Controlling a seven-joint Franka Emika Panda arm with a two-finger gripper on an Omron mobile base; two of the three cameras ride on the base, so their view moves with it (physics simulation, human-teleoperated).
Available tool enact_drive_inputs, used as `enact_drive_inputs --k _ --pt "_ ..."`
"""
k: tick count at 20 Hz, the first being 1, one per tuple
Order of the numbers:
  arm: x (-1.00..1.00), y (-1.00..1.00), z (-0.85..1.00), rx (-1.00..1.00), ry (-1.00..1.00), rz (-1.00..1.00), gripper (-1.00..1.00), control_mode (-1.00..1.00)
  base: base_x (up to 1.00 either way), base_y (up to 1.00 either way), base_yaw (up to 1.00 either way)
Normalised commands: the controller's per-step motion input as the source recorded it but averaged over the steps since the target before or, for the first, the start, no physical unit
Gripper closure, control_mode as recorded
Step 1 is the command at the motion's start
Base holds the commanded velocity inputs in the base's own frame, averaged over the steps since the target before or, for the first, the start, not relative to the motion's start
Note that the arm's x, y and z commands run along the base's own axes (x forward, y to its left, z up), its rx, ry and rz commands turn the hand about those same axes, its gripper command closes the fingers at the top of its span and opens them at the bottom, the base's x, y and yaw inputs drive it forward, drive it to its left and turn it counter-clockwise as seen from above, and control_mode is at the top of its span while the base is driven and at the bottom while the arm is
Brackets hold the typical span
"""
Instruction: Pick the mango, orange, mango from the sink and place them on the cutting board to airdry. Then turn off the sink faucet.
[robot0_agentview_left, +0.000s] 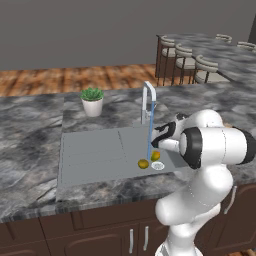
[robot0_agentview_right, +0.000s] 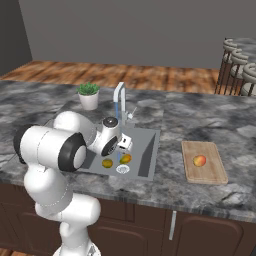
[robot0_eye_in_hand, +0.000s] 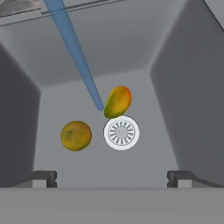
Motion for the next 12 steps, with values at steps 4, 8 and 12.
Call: enact_drive_inputs --k 4,8,12 --pt "0.23 -0.06 -0.25 0.00 0.00 0.00 -1.00 -1.00 0.00 0.00 0.00" --pt "0.25 -0.05 -0.22 0.00 0.00 0.00 -1.00 -1.00 0.00 0.00 0.00" --pt "0.20 -0.03 -0.20 0.00 0.00 0.00 -1.00 -1.00 0.00 0.00 0.00"
